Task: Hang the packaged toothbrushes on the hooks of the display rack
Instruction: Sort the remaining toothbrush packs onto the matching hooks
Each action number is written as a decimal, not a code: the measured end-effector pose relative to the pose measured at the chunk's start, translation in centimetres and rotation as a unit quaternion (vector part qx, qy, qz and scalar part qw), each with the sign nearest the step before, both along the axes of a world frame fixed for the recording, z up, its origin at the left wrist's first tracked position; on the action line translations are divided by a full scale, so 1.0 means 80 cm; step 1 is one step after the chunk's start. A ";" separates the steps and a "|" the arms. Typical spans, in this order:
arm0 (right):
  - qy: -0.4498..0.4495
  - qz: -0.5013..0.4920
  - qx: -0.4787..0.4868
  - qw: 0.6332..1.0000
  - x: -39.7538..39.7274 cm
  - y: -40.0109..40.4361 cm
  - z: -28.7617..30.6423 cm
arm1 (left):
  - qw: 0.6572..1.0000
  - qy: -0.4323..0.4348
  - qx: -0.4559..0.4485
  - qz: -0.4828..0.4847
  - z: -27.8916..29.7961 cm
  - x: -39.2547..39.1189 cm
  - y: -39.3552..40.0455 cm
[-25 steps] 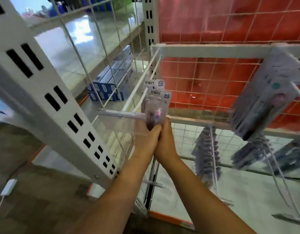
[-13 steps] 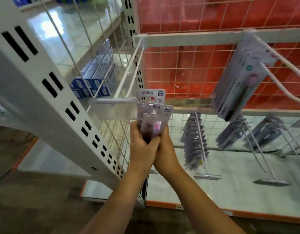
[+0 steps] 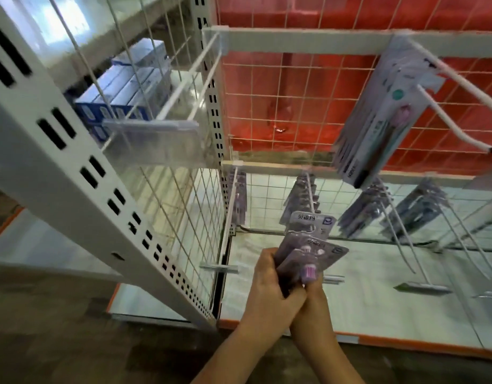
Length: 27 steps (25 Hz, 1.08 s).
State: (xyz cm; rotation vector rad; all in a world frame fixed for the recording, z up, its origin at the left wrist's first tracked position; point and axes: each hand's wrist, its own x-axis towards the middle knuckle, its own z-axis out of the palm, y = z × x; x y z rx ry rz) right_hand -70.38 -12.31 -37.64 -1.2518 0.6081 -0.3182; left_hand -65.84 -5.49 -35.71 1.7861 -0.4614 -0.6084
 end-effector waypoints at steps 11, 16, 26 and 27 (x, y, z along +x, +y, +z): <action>0.055 0.090 -0.277 0.955 -0.017 -0.008 -0.085 | 0.990 0.093 0.062 0.085 -0.105 -0.012 -0.007; 0.019 0.085 -0.276 0.957 0.018 -0.011 -0.175 | 0.997 0.035 0.009 0.068 -0.173 0.020 -0.007; -0.043 0.082 -0.325 0.941 0.144 -0.085 -0.305 | 0.988 -0.082 -0.087 0.098 -0.337 0.162 -0.069; -0.049 0.084 -0.315 0.944 0.153 -0.088 -0.309 | 0.986 -0.087 -0.097 0.106 -0.341 0.170 -0.074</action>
